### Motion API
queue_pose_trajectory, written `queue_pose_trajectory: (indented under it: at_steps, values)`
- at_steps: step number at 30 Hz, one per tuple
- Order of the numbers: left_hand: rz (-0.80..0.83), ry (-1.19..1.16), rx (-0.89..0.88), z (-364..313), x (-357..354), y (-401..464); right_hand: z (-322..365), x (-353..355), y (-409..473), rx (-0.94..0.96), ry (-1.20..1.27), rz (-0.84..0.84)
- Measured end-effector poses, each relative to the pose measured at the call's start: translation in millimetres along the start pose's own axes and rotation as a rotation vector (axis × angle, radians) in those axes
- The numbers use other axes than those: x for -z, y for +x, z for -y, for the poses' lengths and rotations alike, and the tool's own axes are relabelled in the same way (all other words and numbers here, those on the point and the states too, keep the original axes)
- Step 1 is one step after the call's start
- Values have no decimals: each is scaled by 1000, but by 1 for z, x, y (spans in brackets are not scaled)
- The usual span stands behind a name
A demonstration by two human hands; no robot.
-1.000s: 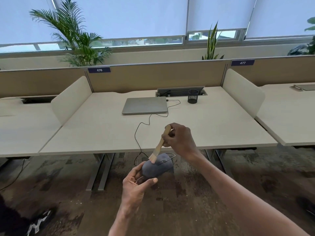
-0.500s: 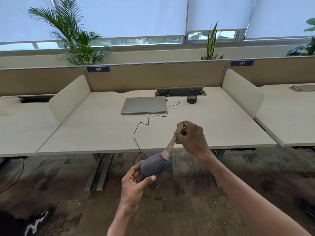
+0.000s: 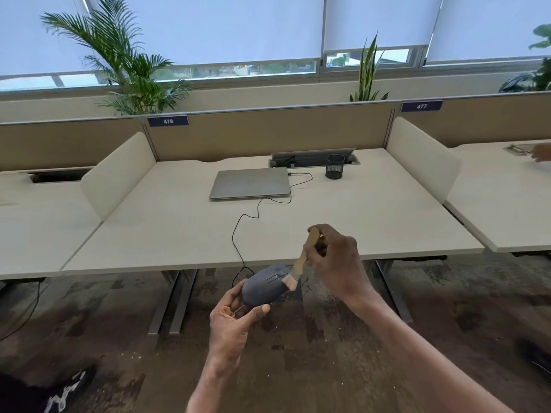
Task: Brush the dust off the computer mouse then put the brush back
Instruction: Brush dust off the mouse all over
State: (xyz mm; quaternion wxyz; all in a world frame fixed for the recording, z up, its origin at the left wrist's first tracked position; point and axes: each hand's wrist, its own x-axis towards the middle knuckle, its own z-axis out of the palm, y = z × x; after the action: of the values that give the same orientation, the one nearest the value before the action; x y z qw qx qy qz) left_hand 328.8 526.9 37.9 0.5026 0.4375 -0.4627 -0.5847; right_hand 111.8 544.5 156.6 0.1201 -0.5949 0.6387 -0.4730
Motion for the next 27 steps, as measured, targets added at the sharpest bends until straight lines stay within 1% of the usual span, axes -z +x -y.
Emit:
queue_pose_trajectory:
  at_steps: [4,7,11,13,16,19,24,27]
  values:
    - [6,-1,5,1,-1,1,5,6,7,52,19,-80]
    - [14,6,6,1,-5,2,6,2,8,123,28,-7]
    - [19,11,-5,2,-4,3,7,8,3,139,-69,104]
    - [17,0,-2,3,-2,3,9,14,4,148,-100,97]
    - [21,-31,15,1,-3,5,10,15,10,160,-74,45]
    - [4,-34,19,-3,-5,7,6,12,8,184,-70,112]
    - [-12,-12,6,-1,-3,9,0,21,-3,135,-71,257]
    - [-12,2,-1,0,-4,12,1,22,-2,100,6,232]
